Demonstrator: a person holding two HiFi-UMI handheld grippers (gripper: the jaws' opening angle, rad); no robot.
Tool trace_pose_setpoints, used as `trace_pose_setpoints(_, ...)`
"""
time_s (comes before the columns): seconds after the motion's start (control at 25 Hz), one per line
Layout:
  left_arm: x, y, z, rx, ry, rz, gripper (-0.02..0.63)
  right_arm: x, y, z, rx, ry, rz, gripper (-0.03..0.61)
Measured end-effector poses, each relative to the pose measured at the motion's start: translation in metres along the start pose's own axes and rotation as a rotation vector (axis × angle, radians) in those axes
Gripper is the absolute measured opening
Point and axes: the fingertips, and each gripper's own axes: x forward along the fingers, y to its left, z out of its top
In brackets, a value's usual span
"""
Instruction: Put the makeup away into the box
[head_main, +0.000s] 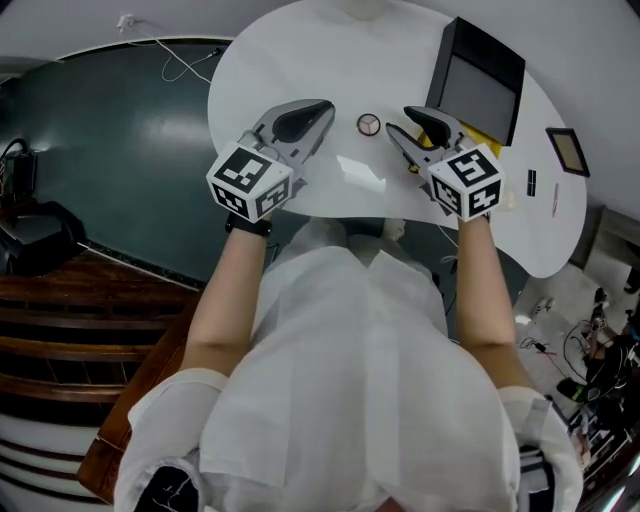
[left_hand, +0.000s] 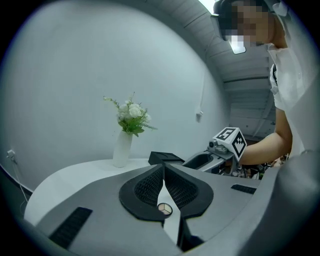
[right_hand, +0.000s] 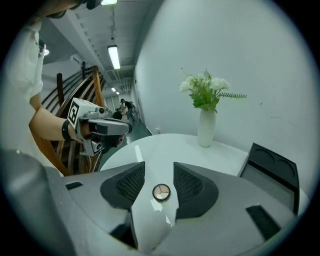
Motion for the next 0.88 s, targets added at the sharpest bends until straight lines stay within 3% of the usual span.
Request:
trace_pose_setpoints(0.44, 0.003, 0.016, -0.015, -0.032, 0.003, -0.02, 0.025, 0.054, 0.009, -0.037, -0.088, 0.22, 0.026, 0.233)
trace_pose_setpoints(0.88, 0.01, 0.027, -0.021, -0.051, 0.015, -0.029, 0.025, 0.085, 0.009, -0.075, -0.173, 0.433, 0.055, 0.241)
